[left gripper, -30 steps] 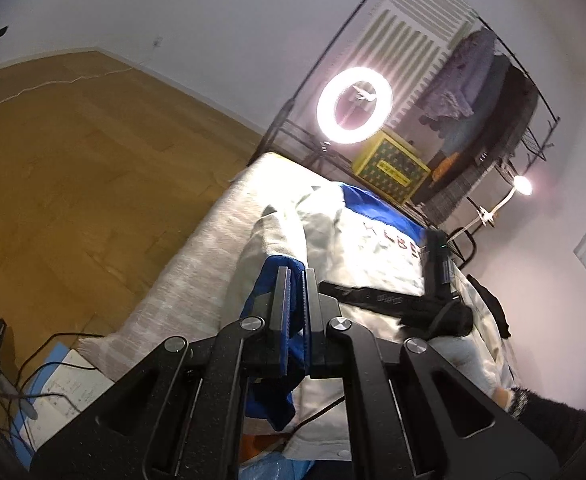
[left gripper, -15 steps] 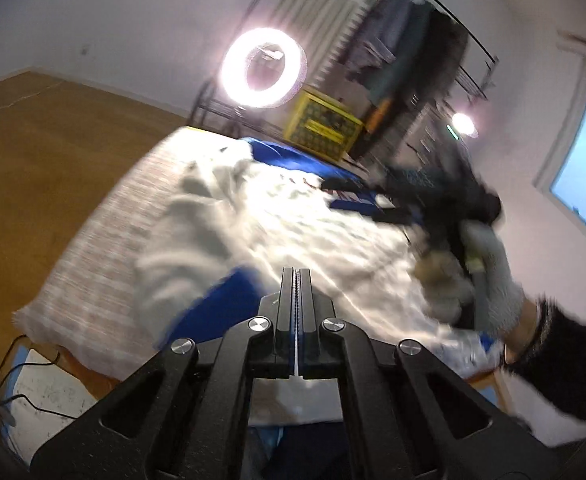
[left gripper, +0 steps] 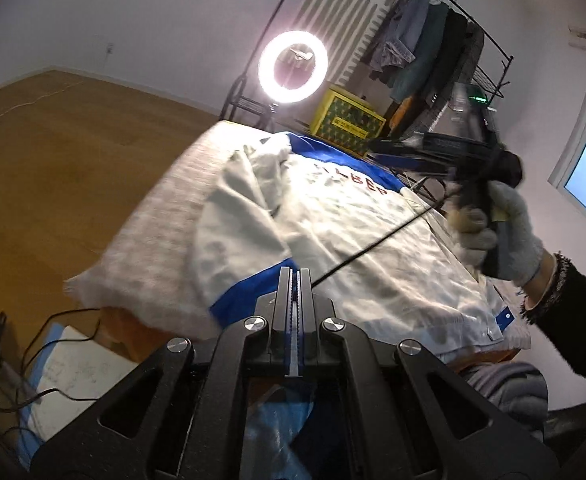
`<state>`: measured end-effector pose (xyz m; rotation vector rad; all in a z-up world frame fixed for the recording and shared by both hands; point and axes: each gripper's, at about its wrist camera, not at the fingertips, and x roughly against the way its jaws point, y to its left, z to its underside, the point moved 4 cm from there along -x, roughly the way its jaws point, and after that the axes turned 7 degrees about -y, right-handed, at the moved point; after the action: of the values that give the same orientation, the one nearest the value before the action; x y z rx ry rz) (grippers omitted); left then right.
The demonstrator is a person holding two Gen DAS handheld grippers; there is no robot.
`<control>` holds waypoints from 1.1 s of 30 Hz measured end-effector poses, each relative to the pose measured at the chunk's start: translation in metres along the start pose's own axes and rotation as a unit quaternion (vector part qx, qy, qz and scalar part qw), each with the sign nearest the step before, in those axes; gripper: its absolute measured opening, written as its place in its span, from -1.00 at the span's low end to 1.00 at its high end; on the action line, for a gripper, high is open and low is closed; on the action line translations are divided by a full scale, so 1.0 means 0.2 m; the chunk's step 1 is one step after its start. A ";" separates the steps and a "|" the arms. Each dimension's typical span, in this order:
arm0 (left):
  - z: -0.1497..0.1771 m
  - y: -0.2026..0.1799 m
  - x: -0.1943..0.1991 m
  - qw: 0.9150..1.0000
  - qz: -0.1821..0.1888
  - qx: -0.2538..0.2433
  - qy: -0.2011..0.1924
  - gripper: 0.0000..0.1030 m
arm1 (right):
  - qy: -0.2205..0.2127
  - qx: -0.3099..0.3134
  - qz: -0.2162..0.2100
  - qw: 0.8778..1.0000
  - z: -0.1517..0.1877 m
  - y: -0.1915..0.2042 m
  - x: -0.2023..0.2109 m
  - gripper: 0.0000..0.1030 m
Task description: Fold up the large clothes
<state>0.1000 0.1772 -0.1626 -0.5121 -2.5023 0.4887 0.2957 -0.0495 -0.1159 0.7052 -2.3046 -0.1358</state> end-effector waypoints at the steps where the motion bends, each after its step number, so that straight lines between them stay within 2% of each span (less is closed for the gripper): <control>1: 0.00 0.02 0.02 1.000 -0.007 0.003 0.001 -1.00 | -0.006 0.013 0.008 1.000 0.00 0.01 0.04 0.03; 7: -0.02 0.09 0.13 1.000 -0.016 0.012 -0.008 -1.00 | -0.079 0.082 0.056 0.992 -0.03 0.16 0.48 0.04; 11: -0.05 0.09 0.18 0.999 -0.025 0.001 -0.023 -1.00 | -0.113 0.117 0.023 0.986 0.01 0.37 0.75 0.19; 13: -0.05 0.09 0.20 0.999 -0.022 0.004 -0.027 -0.96 | -0.120 0.127 0.003 0.985 0.05 0.49 0.84 0.20; 14: -0.05 0.08 0.22 0.999 -0.022 0.002 -0.026 -0.88 | -0.123 0.137 -0.003 0.983 0.07 0.56 0.88 0.20; 15: -0.04 0.07 0.22 0.999 -0.022 -0.002 -0.024 -0.59 | -0.125 0.148 -0.002 0.981 0.09 0.62 0.91 0.20; 17: -0.02 0.05 0.23 0.999 -0.024 -0.010 -0.027 -0.20 | -0.128 0.163 0.002 0.978 0.12 0.71 0.97 0.20; 18: -0.01 0.03 0.23 0.999 -0.023 -0.014 -0.028 -0.17 | -0.129 0.163 0.000 0.978 0.13 0.73 0.99 0.20; 20: 0.01 -0.01 0.22 0.999 -0.020 -0.024 -0.028 -0.11 | -0.130 0.158 -0.001 0.979 0.14 0.72 1.02 0.20; 22: 0.04 -0.05 0.18 0.999 -0.026 -0.030 -0.029 0.05 | -0.129 0.155 0.006 0.980 0.14 0.68 1.06 0.20; 26: 0.10 -0.13 0.02 0.999 -0.025 -0.023 -0.013 0.13 | -0.115 0.135 0.005 0.984 0.12 0.56 1.05 0.20; 30: 0.17 -0.21 -0.22 0.998 -0.038 -0.054 0.014 0.35 | -0.101 0.093 -0.009 0.991 0.09 0.36 0.95 0.20; 33: 0.22 -0.24 -0.41 0.994 -0.049 -0.084 0.042 0.35 | -0.086 0.071 -0.019 0.994 0.09 0.21 0.82 0.20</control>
<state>0.1283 0.0890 -0.2118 -0.4601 -2.4857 0.2151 0.1672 -0.1024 -0.0184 0.8389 -2.4851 -0.0522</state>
